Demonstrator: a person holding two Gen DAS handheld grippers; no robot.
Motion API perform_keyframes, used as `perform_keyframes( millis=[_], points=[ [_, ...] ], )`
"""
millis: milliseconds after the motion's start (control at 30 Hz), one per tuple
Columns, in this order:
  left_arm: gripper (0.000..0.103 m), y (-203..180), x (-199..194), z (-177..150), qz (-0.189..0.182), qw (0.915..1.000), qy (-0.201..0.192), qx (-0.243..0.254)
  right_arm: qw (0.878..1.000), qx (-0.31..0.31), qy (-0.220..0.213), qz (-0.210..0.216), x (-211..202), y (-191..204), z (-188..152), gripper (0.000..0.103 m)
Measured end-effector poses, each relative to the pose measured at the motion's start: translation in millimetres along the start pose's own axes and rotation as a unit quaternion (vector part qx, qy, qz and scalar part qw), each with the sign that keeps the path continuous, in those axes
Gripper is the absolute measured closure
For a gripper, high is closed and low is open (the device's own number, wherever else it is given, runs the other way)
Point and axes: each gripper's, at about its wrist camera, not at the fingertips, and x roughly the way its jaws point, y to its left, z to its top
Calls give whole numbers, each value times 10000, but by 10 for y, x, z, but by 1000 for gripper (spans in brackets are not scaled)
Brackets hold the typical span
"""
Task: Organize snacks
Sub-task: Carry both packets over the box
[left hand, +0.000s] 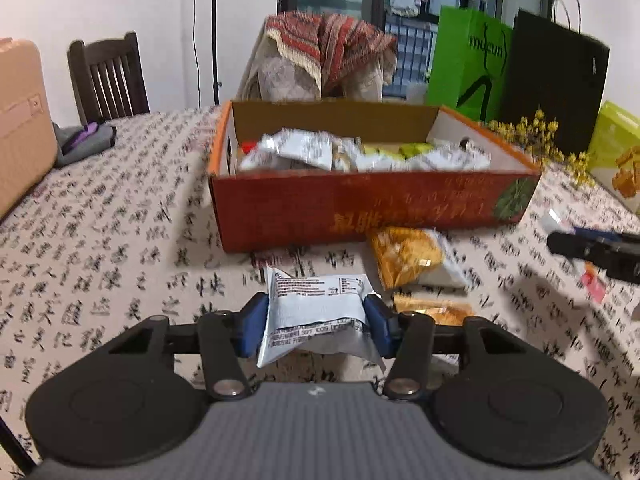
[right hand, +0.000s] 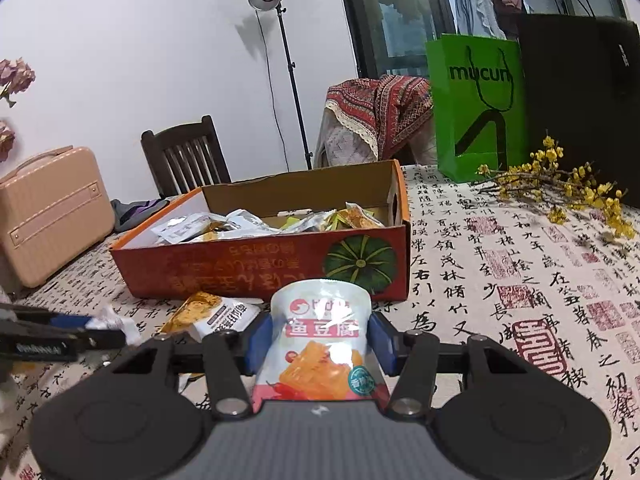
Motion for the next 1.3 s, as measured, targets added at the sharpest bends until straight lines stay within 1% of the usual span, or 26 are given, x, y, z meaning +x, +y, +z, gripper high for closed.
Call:
perform_keyframes(
  millis=[167,300,467,767,867,1067,1200,1300],
  points=[
    [49,0,-158,168,-34,9994,-338,-59,9998,-77,-153,-28,-104,68,92,51],
    [49,-25,-212,308,-73,9984,-551,-116,9995,-176,-243,-63,-135,156,212,50],
    [49,-52,-206,500,-175,9970,-704,-260,9992,-245,-276,-128,-53,280,409,51],
    [49,-138,-153,885,-119,9941,-1011,-386,9987,-222,-434,-175,188,421,831,50],
    [49,-164,-108,1008,-91,9929,-1104,-425,9985,-199,-455,-221,307,413,955,51],
    [49,-207,77,1245,-28,9918,-1163,-532,9984,-118,-449,-312,596,379,1164,50],
    [49,-203,250,1390,53,9907,-1185,-666,9987,114,-398,-305,812,319,1258,50],
    [49,-215,436,1456,189,9906,-1150,-717,9983,210,-397,-362,967,282,1290,50]
  ],
)
